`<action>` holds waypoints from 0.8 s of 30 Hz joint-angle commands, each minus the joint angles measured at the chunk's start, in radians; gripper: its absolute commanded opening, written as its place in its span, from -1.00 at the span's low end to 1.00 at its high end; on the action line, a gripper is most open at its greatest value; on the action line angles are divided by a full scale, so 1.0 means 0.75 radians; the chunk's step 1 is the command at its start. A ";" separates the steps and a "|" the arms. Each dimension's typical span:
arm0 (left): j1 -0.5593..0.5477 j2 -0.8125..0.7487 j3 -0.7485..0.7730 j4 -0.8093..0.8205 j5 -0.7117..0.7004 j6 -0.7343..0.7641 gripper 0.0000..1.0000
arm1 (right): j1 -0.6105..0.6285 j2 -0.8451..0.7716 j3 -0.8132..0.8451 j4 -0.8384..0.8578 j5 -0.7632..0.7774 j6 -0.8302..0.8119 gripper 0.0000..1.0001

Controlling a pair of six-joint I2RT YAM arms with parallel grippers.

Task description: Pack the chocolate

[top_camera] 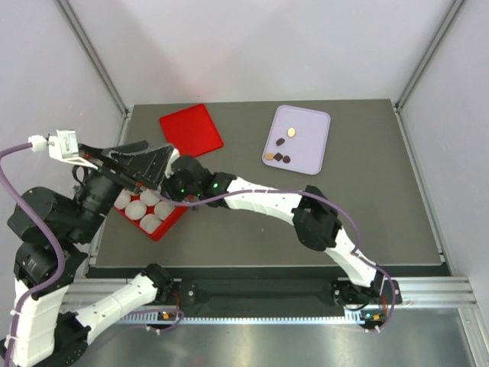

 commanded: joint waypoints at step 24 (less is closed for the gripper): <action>0.001 -0.082 -0.076 0.046 -0.021 0.009 0.96 | 0.113 0.309 0.275 0.211 -0.096 0.024 -0.34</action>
